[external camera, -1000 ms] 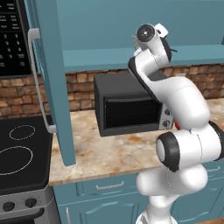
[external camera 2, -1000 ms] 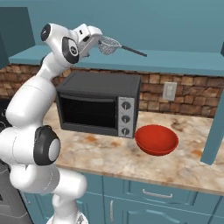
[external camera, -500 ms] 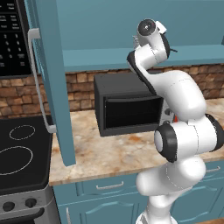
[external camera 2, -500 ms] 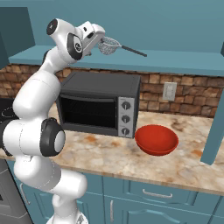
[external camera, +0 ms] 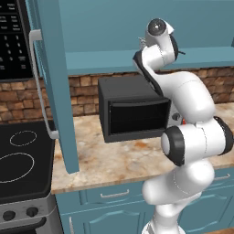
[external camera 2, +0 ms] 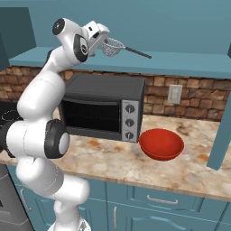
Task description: Open the cabinet and setup a tea strainer by placing it in the bowl upright.
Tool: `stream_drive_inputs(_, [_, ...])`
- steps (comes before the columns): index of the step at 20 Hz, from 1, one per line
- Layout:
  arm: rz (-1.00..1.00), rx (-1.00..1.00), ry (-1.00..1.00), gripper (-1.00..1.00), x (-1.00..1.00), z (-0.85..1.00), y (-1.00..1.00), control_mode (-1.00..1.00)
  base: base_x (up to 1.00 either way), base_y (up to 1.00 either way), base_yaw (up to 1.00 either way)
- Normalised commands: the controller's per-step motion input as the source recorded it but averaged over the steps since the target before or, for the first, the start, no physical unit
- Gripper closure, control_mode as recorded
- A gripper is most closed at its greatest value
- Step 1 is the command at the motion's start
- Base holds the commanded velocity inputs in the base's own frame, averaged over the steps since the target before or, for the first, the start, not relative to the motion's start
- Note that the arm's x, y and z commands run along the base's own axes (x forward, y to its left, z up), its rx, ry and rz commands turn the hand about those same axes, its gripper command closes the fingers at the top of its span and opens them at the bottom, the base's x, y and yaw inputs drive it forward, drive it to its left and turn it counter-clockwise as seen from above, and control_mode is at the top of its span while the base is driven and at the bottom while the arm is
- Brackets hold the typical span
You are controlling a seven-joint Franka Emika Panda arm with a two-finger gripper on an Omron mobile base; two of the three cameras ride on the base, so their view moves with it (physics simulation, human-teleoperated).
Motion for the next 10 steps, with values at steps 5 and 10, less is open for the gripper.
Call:
stream_drive_inputs(5, [0.05, 0.00, 0.03, -1.00, 0.26, 0.00, 0.00, -1.00, 0.00, 0.00, 0.00])
stream_drive_inputs(10, [0.04, 0.00, 0.02, -1.00, 0.26, 0.00, 0.00, -1.00, 0.00, 0.00, 0.00])
